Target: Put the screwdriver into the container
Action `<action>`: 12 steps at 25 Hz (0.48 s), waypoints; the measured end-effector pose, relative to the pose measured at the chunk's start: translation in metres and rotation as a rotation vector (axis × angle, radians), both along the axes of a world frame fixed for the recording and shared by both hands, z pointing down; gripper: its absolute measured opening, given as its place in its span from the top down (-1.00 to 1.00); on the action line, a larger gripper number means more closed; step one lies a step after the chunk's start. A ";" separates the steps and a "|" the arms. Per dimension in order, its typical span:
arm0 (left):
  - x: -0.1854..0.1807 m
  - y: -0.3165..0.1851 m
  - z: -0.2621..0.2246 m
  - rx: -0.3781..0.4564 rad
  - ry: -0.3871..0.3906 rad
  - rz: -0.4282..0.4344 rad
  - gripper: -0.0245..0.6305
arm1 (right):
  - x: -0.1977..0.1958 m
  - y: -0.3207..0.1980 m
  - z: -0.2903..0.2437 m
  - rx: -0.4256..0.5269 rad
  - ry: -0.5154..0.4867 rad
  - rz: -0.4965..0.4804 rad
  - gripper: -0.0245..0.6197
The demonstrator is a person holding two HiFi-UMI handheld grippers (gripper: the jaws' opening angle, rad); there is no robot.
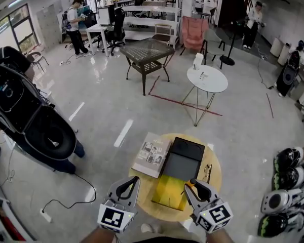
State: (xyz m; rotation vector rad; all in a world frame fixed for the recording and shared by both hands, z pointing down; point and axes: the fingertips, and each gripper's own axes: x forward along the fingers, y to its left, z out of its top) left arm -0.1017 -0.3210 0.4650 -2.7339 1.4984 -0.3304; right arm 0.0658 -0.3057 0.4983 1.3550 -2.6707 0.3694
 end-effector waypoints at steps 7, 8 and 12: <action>0.009 -0.012 0.002 -0.006 -0.013 0.011 0.87 | 0.008 -0.018 0.050 -0.093 0.017 0.011 0.54; 0.010 -0.014 0.001 -0.004 -0.014 0.012 0.87 | 0.010 -0.020 0.055 -0.107 0.012 0.013 0.54; 0.010 -0.018 -0.002 -0.001 -0.013 0.005 0.87 | 0.014 -0.028 0.076 -0.165 -0.014 0.033 0.54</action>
